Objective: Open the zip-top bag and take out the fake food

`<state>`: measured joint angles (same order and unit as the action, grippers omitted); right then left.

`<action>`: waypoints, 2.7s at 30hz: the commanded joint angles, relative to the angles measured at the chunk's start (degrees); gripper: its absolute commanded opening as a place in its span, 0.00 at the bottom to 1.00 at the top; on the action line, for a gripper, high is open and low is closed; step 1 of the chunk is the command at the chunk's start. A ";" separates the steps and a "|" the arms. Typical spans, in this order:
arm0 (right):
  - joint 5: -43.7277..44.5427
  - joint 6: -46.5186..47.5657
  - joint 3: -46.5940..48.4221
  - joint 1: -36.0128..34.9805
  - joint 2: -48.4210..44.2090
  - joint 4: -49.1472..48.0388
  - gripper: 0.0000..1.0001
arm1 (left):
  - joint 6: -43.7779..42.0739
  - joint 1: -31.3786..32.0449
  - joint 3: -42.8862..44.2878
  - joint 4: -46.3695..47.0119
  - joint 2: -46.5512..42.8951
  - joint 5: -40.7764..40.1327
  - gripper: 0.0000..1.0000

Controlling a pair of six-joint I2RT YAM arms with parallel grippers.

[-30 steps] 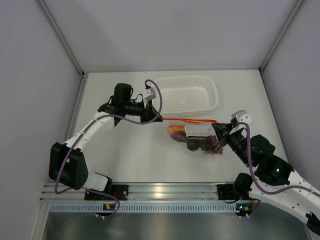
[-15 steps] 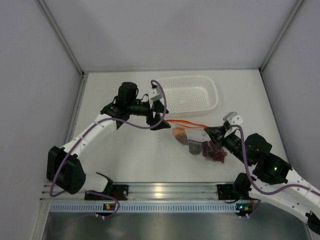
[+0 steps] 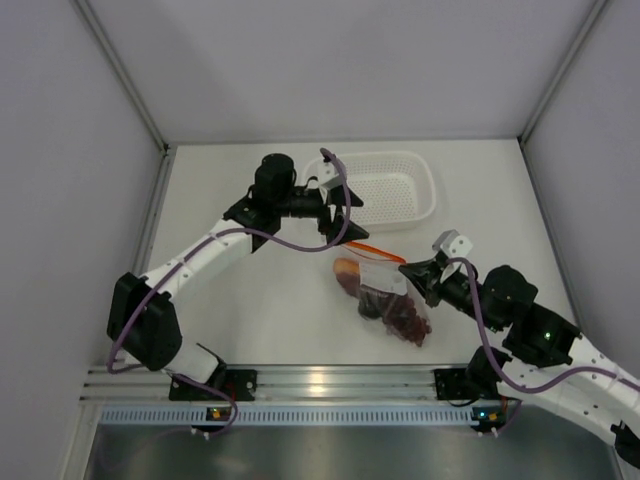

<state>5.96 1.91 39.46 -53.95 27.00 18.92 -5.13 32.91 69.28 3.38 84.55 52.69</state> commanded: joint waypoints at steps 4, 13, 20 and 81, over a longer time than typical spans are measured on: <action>-2.35 1.08 3.60 0.52 0.15 -4.15 0.00 | 0.21 1.20 3.59 4.36 2.81 3.98 0.86; -0.51 1.08 3.60 0.52 0.42 -4.06 0.00 | -0.06 1.20 0.34 4.36 2.63 9.80 0.86; -1.21 1.08 3.60 0.52 0.33 -4.06 0.00 | -0.76 1.55 -2.30 4.27 2.19 8.05 0.84; 3.36 -35.81 13.01 0.52 27.74 -12.33 0.57 | 52.83 8.48 -20.75 -25.61 -38.76 -73.32 0.00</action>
<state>9.32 -23.07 51.11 -53.87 52.80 10.79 37.80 39.29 49.80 -24.21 49.58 -11.46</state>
